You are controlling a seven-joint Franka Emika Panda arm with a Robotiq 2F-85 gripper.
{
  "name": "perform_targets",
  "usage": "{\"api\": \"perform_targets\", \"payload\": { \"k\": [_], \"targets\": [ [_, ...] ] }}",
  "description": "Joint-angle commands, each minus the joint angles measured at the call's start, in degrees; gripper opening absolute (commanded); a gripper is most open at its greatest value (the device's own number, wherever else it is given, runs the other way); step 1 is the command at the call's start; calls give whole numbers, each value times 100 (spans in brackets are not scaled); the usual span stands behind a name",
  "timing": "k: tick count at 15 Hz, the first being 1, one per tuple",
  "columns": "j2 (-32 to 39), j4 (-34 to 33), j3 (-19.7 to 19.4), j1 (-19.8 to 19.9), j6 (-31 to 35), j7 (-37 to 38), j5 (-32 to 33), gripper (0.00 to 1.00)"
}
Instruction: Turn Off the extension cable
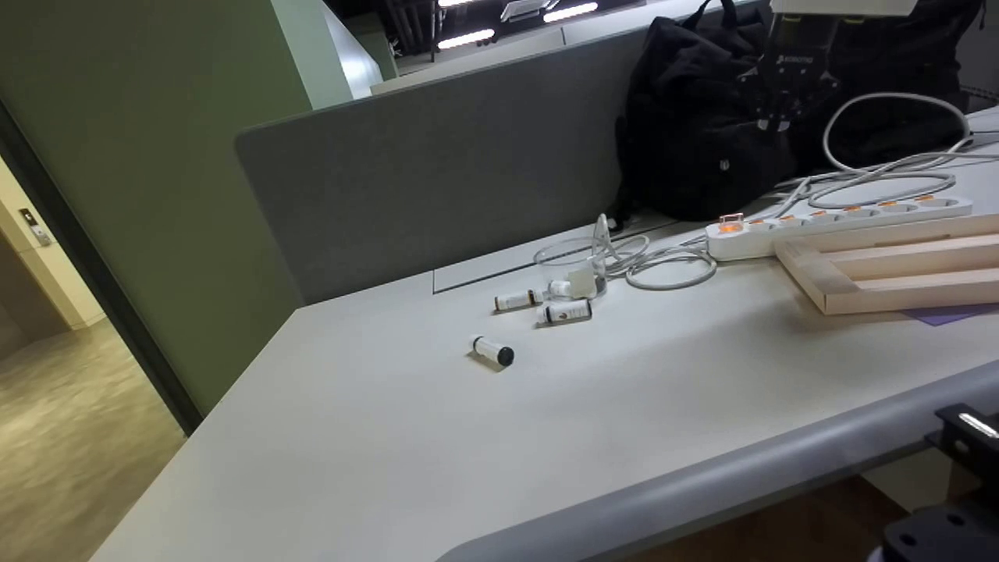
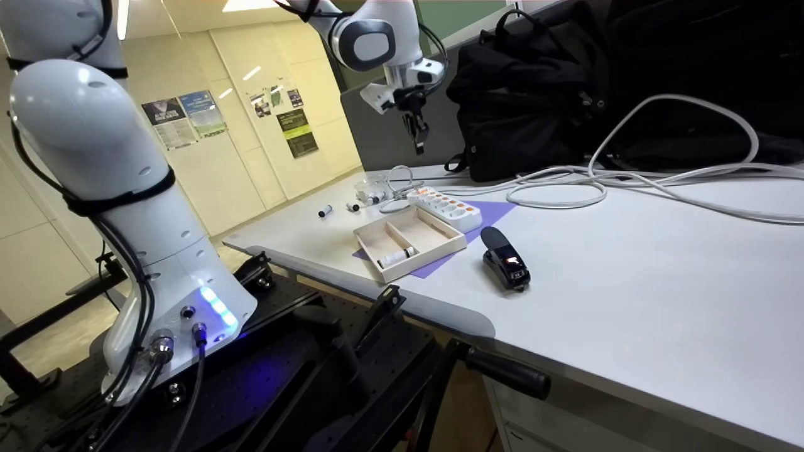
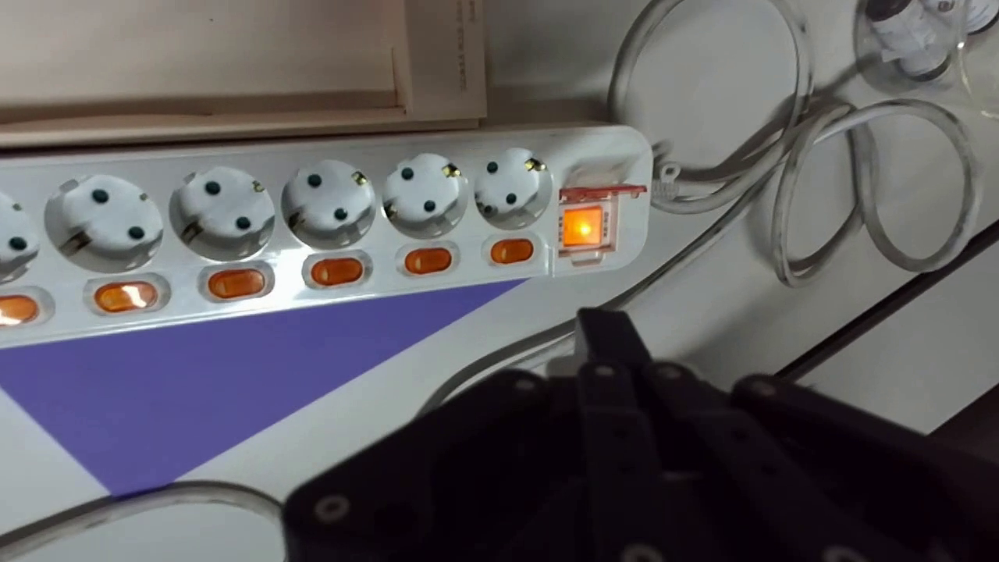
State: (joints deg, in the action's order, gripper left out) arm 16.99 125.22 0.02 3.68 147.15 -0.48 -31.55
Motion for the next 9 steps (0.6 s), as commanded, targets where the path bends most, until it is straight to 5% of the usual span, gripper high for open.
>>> {"api": "perform_targets", "payload": {
  "k": [1,9],
  "targets": [
    [475,-362,211,229,188,-159,-380,0],
    [1127,-736,404,336,199,-292,-316,0]
  ]
}}
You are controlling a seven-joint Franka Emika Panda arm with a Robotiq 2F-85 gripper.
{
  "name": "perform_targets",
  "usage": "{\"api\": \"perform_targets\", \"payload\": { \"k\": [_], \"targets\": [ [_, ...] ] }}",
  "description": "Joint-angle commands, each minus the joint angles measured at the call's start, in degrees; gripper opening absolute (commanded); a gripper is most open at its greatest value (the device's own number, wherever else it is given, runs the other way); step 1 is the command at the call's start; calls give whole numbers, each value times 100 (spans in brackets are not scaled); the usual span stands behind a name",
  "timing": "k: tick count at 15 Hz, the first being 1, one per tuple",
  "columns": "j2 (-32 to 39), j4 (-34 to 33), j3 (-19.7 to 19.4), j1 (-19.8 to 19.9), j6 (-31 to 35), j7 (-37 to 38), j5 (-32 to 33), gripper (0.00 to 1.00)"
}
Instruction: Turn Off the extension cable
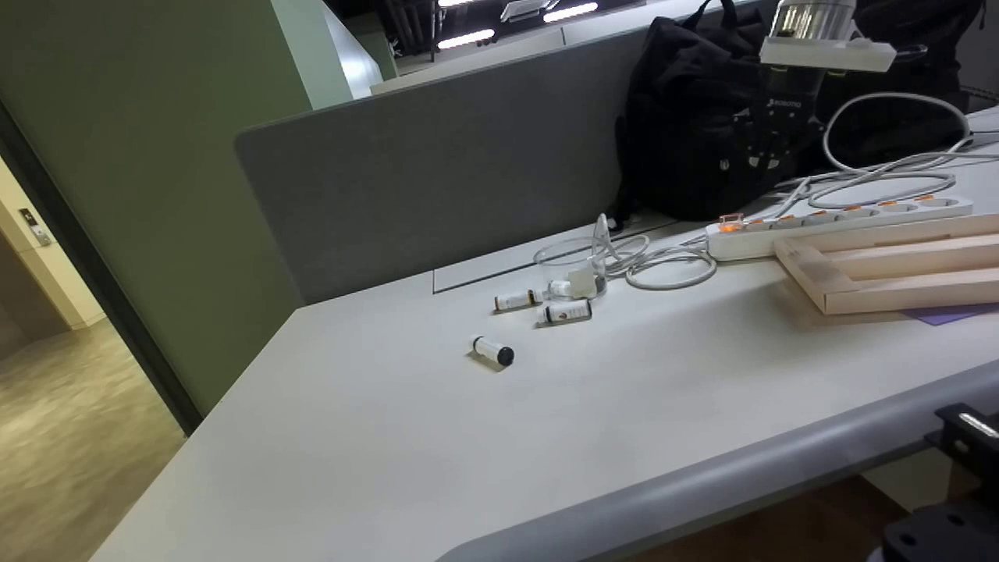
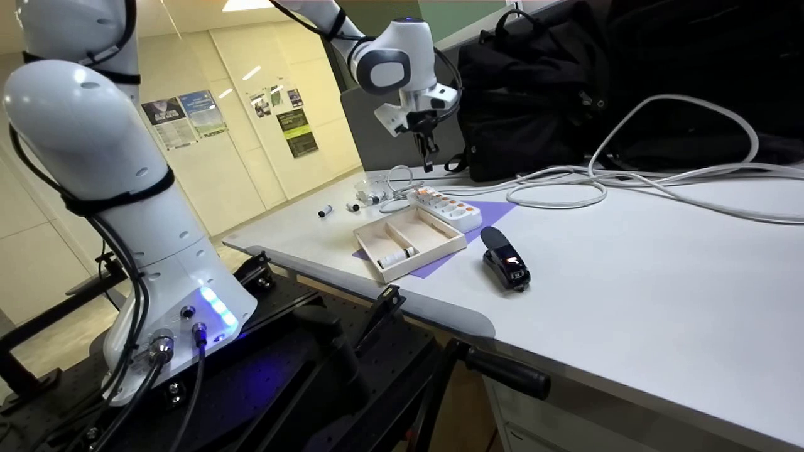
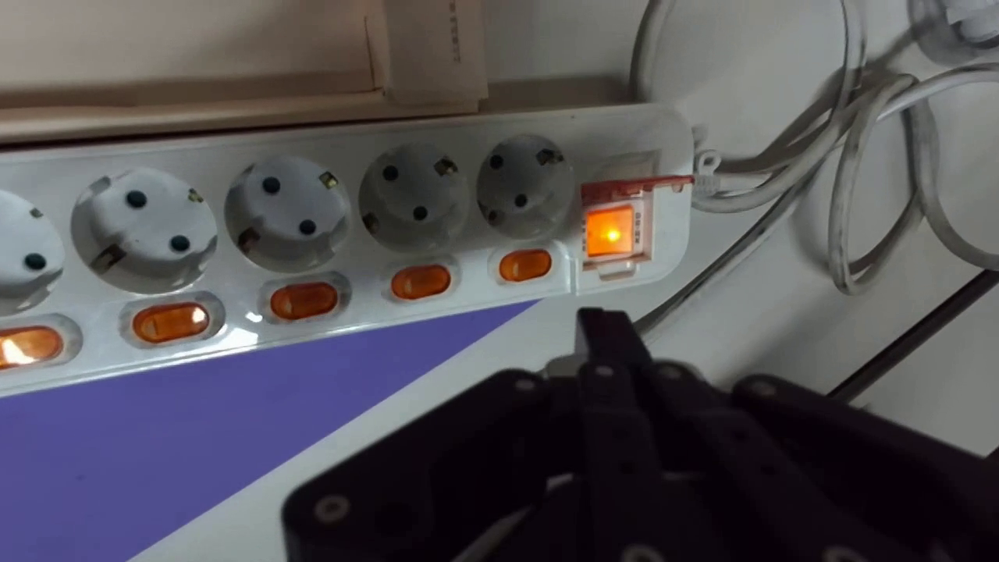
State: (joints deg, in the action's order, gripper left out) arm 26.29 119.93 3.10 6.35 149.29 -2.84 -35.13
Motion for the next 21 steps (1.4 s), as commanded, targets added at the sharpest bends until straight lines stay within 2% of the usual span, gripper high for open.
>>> {"api": "perform_targets", "payload": {
  "k": [1,17,21],
  "targets": [
    [246,-214,115,57,7,-75,73,0],
    [892,-342,680,46,972,-304,281,0],
    [1013,-367,547,-85,985,-16,611,0]
  ]
}}
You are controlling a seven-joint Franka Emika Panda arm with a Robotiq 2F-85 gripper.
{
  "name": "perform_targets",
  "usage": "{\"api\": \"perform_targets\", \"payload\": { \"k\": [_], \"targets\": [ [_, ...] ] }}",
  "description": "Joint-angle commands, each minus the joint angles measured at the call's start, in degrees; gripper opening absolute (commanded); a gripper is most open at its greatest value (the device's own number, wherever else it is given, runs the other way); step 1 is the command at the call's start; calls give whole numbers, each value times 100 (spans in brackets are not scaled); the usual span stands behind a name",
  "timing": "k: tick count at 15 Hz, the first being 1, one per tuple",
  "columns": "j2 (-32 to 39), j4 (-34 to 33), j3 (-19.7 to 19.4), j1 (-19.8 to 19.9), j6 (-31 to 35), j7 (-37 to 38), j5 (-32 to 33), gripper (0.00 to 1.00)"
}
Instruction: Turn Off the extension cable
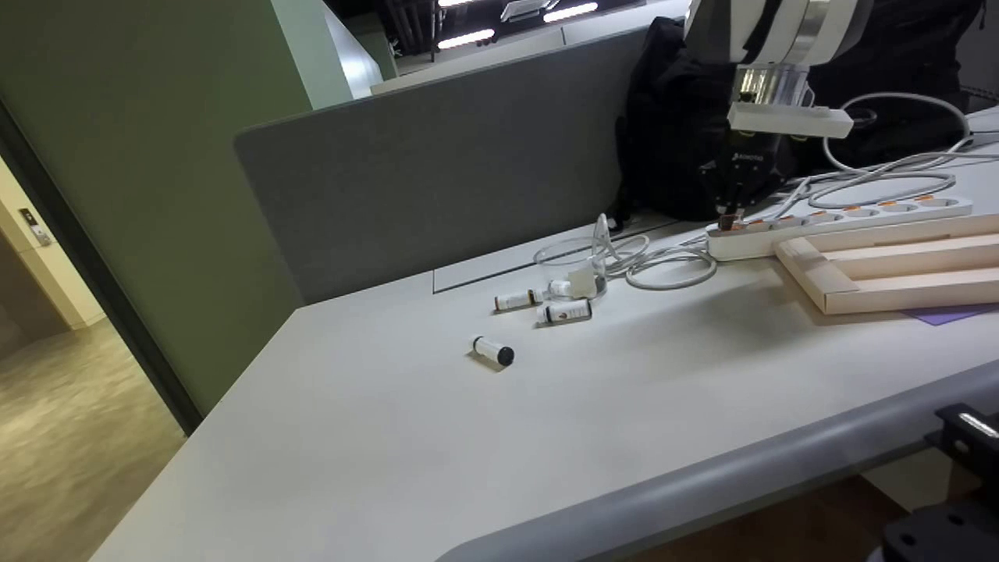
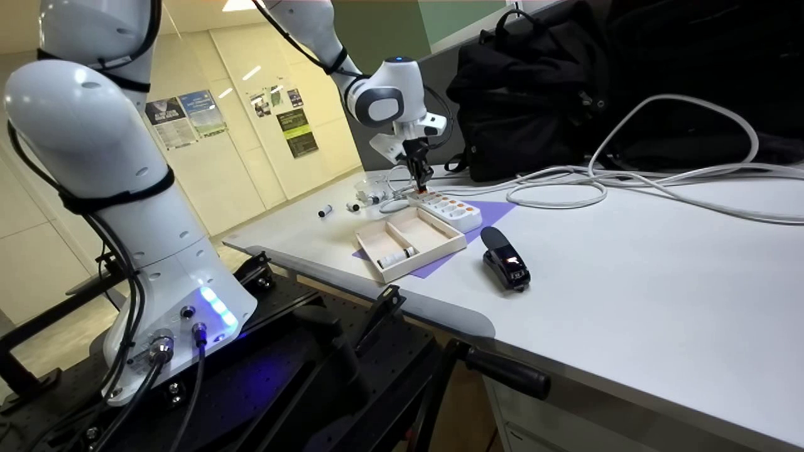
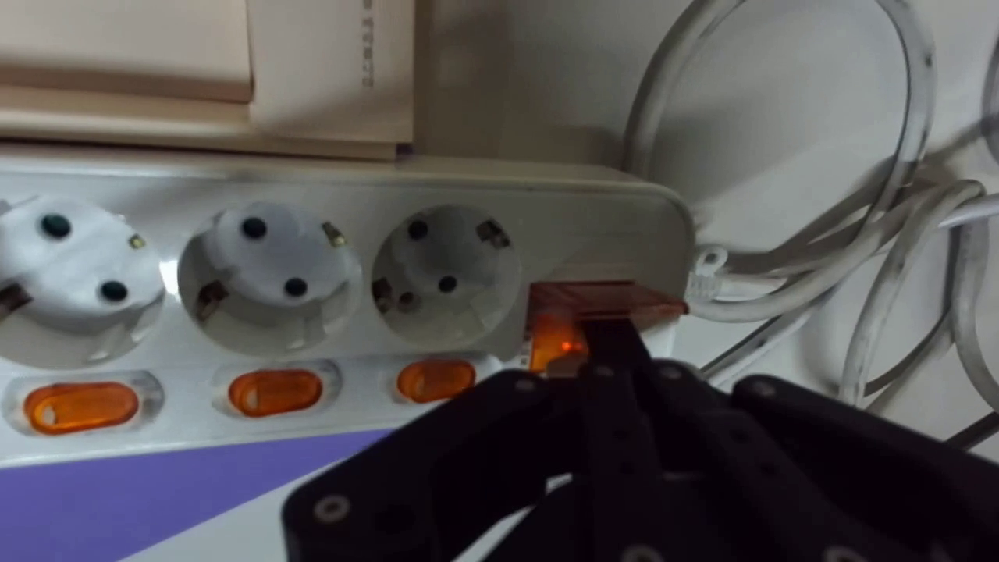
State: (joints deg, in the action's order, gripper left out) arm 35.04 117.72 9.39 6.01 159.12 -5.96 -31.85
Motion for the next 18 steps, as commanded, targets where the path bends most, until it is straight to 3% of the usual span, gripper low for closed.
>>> {"api": "perform_targets", "payload": {
  "k": [1,4,9,13,18],
  "targets": [
    [133,-154,-87,-49,-4,339,364,0],
    [172,-133,-177,-138,2,489,649,0],
    [298,-78,-540,-662,191,755,1529,0],
    [265,33,-558,-844,261,609,2077,0],
    [28,-10,-1006,-1338,-263,534,3367,0]
  ]
}}
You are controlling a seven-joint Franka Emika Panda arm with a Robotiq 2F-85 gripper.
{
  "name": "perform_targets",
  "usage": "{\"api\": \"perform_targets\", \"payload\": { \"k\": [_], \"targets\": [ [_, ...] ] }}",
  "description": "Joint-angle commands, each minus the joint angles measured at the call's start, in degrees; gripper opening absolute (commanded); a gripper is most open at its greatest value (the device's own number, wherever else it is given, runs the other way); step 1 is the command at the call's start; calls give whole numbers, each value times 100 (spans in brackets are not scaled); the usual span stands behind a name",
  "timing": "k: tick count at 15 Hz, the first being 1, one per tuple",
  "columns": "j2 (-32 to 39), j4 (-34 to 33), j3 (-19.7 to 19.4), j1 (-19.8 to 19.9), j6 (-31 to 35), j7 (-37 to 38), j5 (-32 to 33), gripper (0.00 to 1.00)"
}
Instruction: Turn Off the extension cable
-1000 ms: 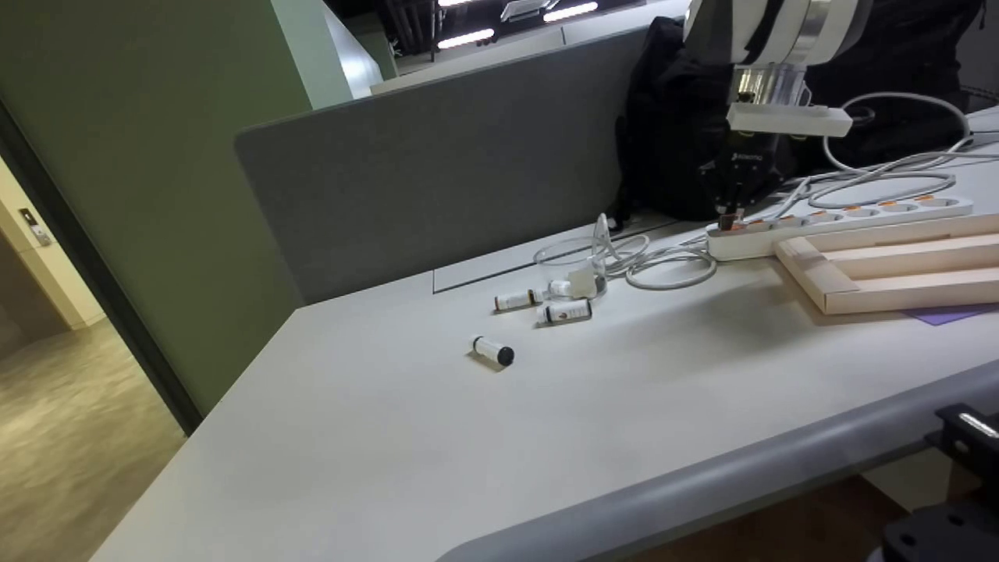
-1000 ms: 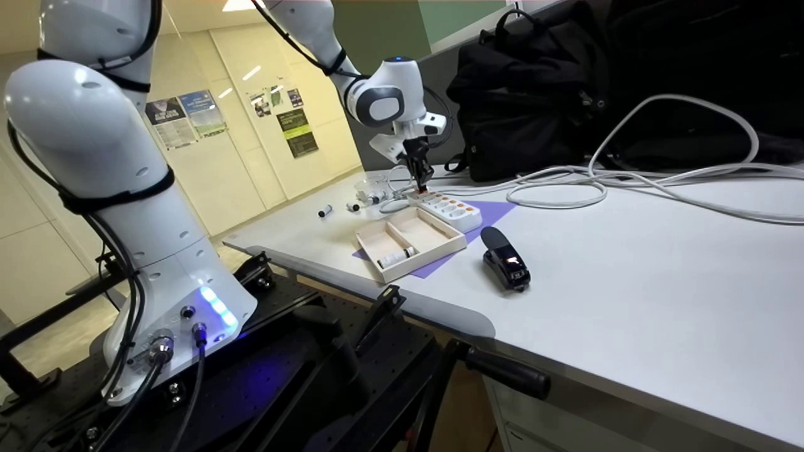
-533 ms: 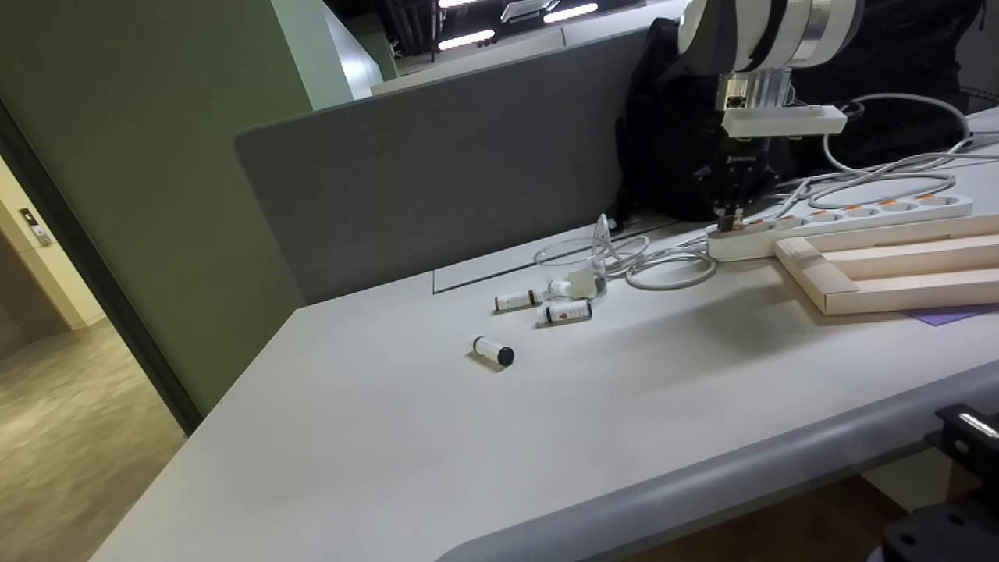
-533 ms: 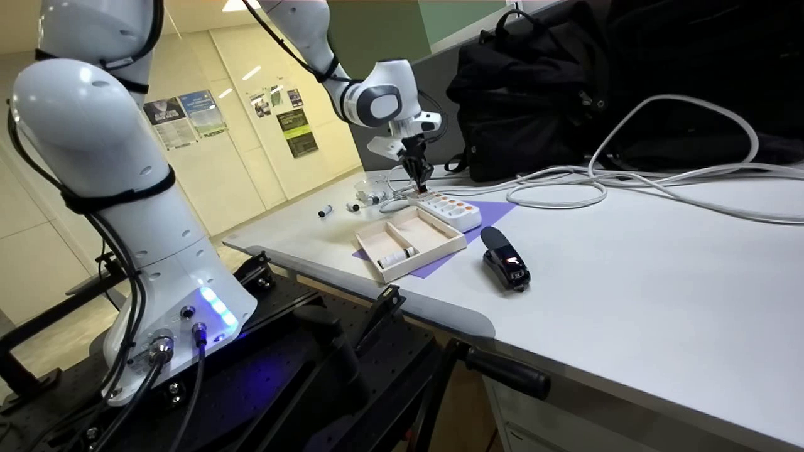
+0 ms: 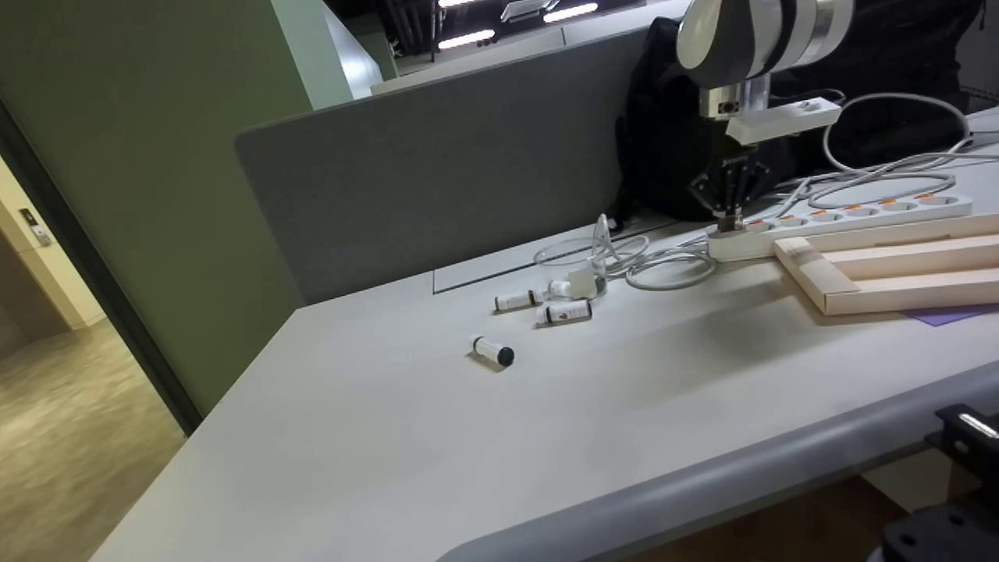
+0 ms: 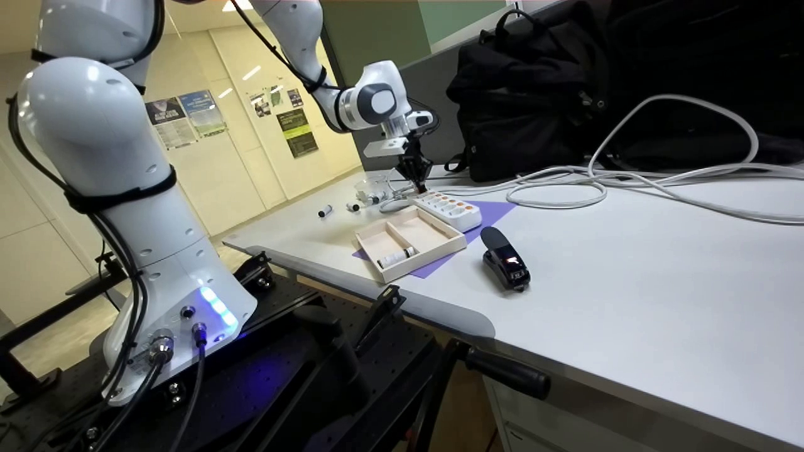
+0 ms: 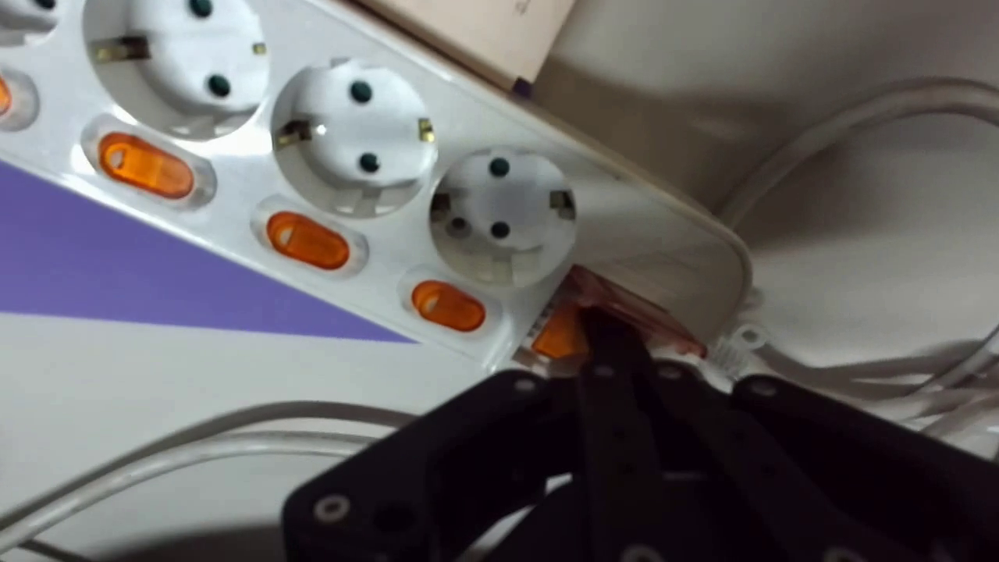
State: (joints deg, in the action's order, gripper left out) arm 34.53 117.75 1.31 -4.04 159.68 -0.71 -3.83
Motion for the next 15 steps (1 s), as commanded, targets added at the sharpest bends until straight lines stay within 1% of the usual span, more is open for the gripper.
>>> {"api": "perform_targets", "payload": {
  "k": [1,4,6,7,9,10,12,13,14,15],
  "targets": [
    [87,-28,-247,-419,-300,-48,799,0],
    [77,-59,-235,-536,-457,-310,1362,0],
    [45,-98,-367,-696,-482,-414,1843,0],
    [-5,-127,-457,-809,-547,-407,2109,0],
    [-245,-153,-786,-1205,-642,-176,2781,0],
    [-477,-146,-936,-1403,-787,36,3026,0],
    [-905,-186,-941,-1532,-1121,243,3172,0],
    [-1114,-240,-822,-1465,-1329,259,3076,0],
    [-1327,-297,-680,-1378,-1530,233,2941,19],
    [-1568,-373,-483,-1235,-1882,65,2695,26]
  ]
}}
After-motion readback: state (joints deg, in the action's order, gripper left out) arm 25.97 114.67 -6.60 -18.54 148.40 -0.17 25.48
